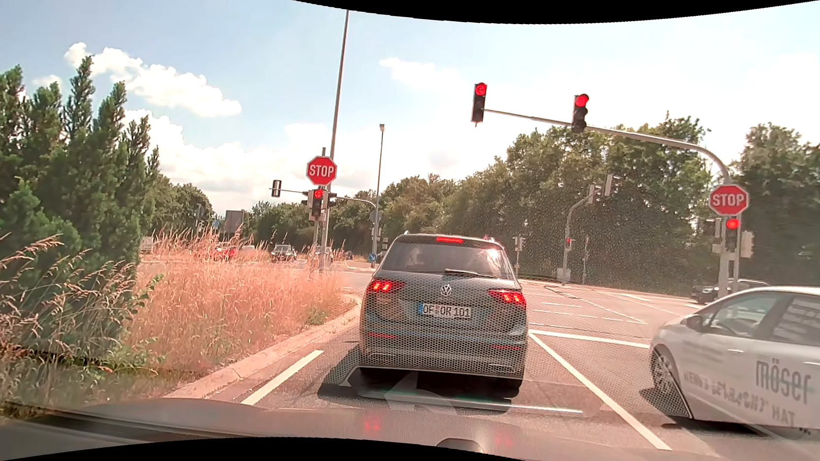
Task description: Follow the waypoints while adhering to traffic rules and regulations
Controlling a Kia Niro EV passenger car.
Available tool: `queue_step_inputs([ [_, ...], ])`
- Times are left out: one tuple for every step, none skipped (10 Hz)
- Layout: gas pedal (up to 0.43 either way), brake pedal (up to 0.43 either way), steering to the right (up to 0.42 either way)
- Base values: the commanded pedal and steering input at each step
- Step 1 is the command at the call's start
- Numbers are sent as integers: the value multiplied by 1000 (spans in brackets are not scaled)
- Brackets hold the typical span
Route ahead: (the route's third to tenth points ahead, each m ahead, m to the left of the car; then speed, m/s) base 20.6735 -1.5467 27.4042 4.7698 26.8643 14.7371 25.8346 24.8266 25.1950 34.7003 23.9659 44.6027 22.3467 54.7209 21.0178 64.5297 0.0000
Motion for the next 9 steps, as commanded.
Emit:
queue_step_inputs([
  [0, 238, 8],
  [0, 244, 8],
  [0, 238, 8],
  [0, 238, 8],
  [0, 238, 8],
  [0, 238, 8],
  [0, 238, 8],
  [0, 238, 8],
  [0, 238, 8],
])
